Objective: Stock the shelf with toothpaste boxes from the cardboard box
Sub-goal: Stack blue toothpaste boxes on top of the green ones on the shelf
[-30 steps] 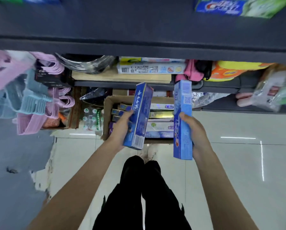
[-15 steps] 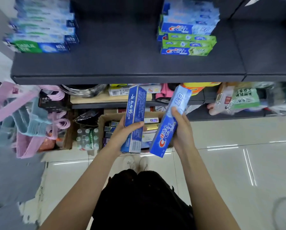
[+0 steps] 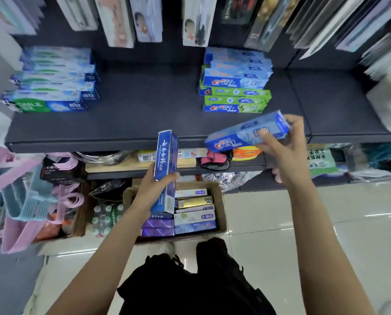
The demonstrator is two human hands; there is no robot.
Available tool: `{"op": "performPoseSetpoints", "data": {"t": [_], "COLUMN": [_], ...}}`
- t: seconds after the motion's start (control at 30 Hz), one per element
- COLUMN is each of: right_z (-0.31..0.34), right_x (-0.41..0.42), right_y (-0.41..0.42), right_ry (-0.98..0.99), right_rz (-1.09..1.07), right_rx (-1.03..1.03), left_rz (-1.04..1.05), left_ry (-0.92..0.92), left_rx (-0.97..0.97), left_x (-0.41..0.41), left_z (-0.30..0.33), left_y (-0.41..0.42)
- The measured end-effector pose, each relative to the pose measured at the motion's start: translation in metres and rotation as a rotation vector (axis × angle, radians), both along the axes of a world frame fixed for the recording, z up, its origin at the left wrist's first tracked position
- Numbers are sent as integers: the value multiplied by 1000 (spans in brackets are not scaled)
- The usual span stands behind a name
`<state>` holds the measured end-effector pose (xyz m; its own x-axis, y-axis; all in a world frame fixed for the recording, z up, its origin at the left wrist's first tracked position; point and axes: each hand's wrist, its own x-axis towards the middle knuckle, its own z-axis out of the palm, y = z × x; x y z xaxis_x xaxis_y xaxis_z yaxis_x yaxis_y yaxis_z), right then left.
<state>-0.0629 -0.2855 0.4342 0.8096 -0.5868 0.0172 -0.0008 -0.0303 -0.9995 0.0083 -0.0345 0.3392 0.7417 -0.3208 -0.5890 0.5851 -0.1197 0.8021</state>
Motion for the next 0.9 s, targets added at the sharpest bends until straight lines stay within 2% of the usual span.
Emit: {"op": "performPoseSetpoints", "data": {"t": [0.13,0.27,0.33,0.47,0.53,0.63,0.73,0.83,0.9], "right_z": [-9,-47,-71,-107,-116,-120,-112,-90,-71], "right_x": [57,117,134,150,153,162,162,135,107], "right_y": [-64,-123,-150,-196,-210,-216,-211,-180,-146], "right_ry": [-92,-64,21,332,398,442,490,295,217], "right_rz": [49,66,21,-28,9,62,65,55,275], "right_rx": [100,237,115,-575,-748,-842,-813,-852,-721], "left_rz": [61,141,216,325,363,380,378,426,464], "left_ry": [-57,-93,-77,-5,15,30,23,-8,-14], "left_rx": [3,-2,-16,1,10,-5,-111,-91,-10], "left_x": [11,14,14,15,16,18,21,22,24], "left_z": [8,17,21,30,32,40,39,32,31], "left_y": [-28,-63,-83,-120,-135,-153,-162,-168,-178]}}
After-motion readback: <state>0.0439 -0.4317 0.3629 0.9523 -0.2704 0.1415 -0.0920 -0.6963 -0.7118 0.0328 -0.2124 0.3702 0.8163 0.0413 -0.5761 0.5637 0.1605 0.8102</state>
